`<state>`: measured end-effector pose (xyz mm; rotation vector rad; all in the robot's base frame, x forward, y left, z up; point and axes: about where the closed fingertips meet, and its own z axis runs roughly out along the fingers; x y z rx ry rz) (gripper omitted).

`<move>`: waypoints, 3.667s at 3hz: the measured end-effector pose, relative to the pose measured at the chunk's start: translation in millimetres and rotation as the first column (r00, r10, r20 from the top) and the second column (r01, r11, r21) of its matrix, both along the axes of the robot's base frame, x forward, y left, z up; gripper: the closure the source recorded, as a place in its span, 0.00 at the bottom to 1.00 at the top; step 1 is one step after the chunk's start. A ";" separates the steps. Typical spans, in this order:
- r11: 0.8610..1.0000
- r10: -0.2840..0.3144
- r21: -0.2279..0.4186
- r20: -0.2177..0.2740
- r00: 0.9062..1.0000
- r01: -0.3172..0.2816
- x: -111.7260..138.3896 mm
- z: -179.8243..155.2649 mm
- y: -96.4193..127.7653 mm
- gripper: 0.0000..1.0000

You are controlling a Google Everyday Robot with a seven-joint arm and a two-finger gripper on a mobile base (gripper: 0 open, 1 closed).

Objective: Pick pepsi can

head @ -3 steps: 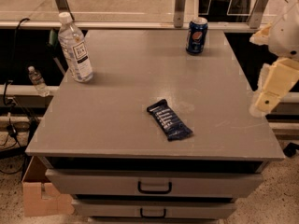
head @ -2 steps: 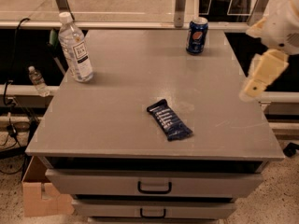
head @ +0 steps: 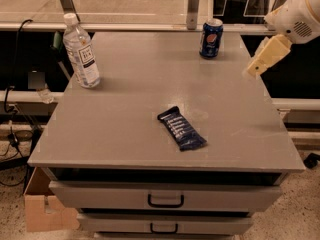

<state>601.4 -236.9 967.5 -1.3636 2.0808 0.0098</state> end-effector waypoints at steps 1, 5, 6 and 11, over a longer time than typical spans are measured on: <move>0.992 -0.057 0.119 0.039 0.998 0.052 34.1 -0.7 -0.7 0.00; 0.917 -0.098 0.391 0.033 0.995 0.078 91.1 -28.7 20.5 0.00; 0.887 -0.111 0.454 0.042 0.993 0.080 107.8 -39.4 25.2 0.00; 0.759 -0.180 0.649 0.124 0.976 0.058 228.7 -81.7 56.3 0.23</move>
Offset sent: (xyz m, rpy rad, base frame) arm 0.1040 0.0101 0.0005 0.4189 -0.1096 -0.1408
